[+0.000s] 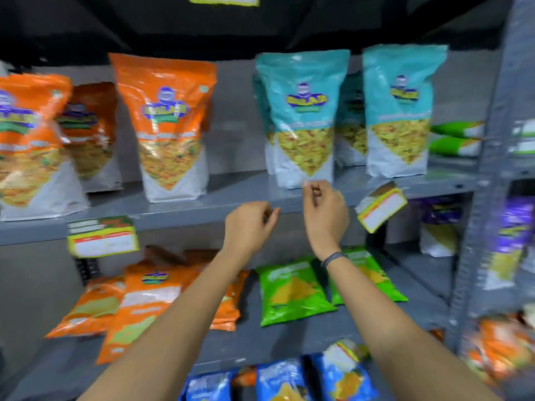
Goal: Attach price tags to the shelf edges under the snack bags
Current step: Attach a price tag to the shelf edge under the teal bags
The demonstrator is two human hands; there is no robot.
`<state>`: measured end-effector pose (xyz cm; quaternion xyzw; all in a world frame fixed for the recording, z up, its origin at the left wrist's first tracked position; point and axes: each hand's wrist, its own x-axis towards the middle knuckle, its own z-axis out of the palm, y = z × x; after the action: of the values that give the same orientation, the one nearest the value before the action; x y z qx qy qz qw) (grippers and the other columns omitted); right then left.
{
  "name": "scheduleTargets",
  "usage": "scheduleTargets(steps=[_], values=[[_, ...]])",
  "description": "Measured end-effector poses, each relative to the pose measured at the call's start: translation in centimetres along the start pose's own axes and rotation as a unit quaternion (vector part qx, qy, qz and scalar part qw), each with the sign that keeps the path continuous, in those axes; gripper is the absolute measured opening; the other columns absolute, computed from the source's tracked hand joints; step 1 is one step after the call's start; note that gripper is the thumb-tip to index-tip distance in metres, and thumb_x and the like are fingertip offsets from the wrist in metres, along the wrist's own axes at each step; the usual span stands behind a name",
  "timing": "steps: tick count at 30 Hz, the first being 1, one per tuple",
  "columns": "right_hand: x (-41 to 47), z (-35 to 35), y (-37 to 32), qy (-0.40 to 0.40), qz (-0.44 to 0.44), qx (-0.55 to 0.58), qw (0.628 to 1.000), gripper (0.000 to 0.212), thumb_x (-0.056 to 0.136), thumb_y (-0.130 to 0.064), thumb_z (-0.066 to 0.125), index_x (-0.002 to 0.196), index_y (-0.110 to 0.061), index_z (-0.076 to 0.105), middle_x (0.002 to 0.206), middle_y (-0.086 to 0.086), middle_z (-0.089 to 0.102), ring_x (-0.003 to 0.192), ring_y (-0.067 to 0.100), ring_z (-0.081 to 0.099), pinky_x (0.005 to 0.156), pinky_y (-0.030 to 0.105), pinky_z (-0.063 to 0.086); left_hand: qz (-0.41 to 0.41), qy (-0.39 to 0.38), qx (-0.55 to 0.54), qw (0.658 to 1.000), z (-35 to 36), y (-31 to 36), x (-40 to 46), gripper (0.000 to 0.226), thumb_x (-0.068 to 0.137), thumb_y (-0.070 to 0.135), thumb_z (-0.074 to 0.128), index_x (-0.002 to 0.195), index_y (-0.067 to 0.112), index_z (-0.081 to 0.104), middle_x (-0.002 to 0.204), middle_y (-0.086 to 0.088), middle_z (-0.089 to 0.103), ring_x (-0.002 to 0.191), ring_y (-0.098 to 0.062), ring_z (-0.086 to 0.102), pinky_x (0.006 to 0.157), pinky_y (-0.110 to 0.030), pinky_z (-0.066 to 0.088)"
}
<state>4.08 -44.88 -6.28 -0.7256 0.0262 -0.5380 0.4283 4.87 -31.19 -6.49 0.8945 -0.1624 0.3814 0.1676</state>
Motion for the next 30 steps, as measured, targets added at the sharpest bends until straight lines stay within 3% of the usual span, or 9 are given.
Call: scheduleTargets(steps=[4,7,9,14,19,26,30], values=[[5.4,-4.8,7.7,0.048,-0.078,-0.076,0.993,0.018,0.092,-0.033,0.051,0.092,-0.018,0.062,0.091,0.006,0.067,0.092,0.03,0.055,0.073,0.04,0.042,0.02,-0.149,-0.051,0.987,6.9,8.6,2.3,0.039,0.09,0.04,0.055,0.072,0.007,0.063,0.083,-0.021,0.071,0.085,-0.038,0.064,0.065,-0.039,0.05],[7.9,-6.8,12.2,0.021,-0.085,-0.124,0.988,0.018,0.091,-0.029,0.051,0.105,-0.022,0.058,0.11,0.003,0.065,0.103,0.03,0.054,0.078,0.043,0.041,-0.038,-0.131,-0.125,0.983,9.7,12.6,3.1,0.056,0.087,0.045,0.058,0.049,0.008,0.043,0.063,-0.025,0.059,0.072,-0.043,0.059,0.055,-0.037,0.042],[9.1,-7.4,14.2,-0.032,-0.103,-0.111,0.988,0.023,0.093,-0.03,0.05,0.112,-0.022,0.059,0.112,0.003,0.066,0.105,0.03,0.054,0.082,0.043,0.041,-0.086,-0.09,-0.161,0.979,10.5,14.3,3.5,0.058,0.087,0.047,0.057,0.047,0.01,0.039,0.059,-0.026,0.057,0.068,-0.043,0.059,0.054,-0.04,0.043],[11.5,-7.6,15.4,-0.112,-0.127,-0.044,0.985,0.02,0.09,-0.028,0.058,0.102,-0.015,0.067,0.1,0.01,0.07,0.095,0.035,0.058,0.085,0.039,0.04,-0.13,-0.02,-0.179,0.975,11.2,16.1,4.2,0.046,0.095,0.037,0.048,0.056,0.012,0.051,0.07,-0.024,0.069,0.074,-0.041,0.063,0.06,-0.039,0.046],[13.7,-7.4,14.9,-0.207,-0.072,-0.042,0.975,0.018,0.087,-0.03,0.059,0.103,-0.028,0.068,0.103,0.004,0.069,0.101,0.027,0.059,0.078,0.036,0.046,-0.137,-0.067,-0.167,0.974,10.7,16.1,4.8,0.05,0.096,0.038,0.044,0.069,0.001,0.063,0.071,-0.022,0.073,0.072,-0.036,0.068,0.072,-0.044,0.056],[15.6,-8.4,16.1,-0.305,-0.081,-0.01,0.949,0.01,0.086,-0.026,0.06,0.092,-0.026,0.068,0.065,-0.011,0.054,0.064,0.01,0.052,0.054,0.027,0.038,-0.1,-0.061,-0.141,0.983,9.2,16.3,5.1,0.048,0.096,0.036,0.047,0.065,0.001,0.059,0.069,-0.022,0.071,0.071,-0.037,0.065,0.067,-0.045,0.054],[15.2,-9.4,17.8,-0.326,-0.073,0.08,0.939,0.006,0.082,-0.018,0.067,0.082,-0.024,0.066,0.063,-0.011,0.05,0.057,0.004,0.043,0.062,0.024,0.041,-0.048,-0.063,-0.051,0.996,9.0,16.0,4.7,0.046,0.093,0.043,0.048,0.066,0.008,0.059,0.063,-0.009,0.071,0.069,-0.03,0.064,0.06,-0.038,0.051]])
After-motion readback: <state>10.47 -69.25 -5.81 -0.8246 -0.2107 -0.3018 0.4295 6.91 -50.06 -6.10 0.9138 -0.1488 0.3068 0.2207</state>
